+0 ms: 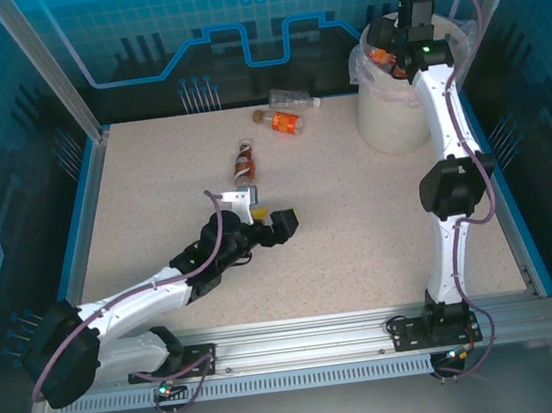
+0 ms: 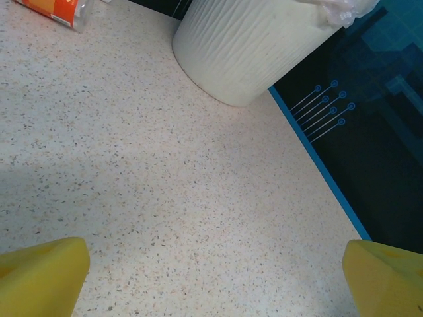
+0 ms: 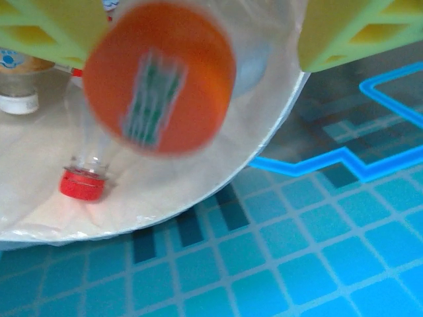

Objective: Put the plastic bottles in the bin

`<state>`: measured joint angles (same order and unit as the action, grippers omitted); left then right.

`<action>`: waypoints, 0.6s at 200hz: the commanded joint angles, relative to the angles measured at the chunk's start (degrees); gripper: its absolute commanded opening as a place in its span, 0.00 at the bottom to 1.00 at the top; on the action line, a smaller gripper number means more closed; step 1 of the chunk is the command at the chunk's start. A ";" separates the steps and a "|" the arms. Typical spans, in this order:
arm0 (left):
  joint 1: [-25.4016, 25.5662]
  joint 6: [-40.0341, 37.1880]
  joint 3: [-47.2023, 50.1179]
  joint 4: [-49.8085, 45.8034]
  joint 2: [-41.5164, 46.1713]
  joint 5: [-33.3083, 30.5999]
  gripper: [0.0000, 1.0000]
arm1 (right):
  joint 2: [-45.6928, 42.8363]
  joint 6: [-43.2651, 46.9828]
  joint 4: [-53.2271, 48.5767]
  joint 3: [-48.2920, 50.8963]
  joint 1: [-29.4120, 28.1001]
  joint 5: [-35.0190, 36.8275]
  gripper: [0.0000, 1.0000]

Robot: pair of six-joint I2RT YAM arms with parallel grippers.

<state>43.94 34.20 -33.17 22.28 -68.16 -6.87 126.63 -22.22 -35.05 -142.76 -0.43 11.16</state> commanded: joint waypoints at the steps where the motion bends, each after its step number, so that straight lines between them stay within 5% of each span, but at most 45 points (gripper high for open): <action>1: -0.67 0.82 -0.49 -0.17 -0.67 -1.49 0.99 | -0.77 1.73 -2.05 -2.96 -0.15 -4.54 0.86; 69: -7.14 6.67 -3.98 -13.35 -1.10 -9.18 0.99 | -8.42 8.48 -2.76 0.86 0.28 -6.26 0.99; 120: -15.35 8.56 -13.16 -27.50 -7.86 -12.31 0.99 | -23.19 12.81 0.54 19.34 0.16 -13.00 1.00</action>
<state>31.57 41.45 -41.32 3.51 -72.29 -16.73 111.74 -12.73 -36.62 -131.39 -0.30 2.72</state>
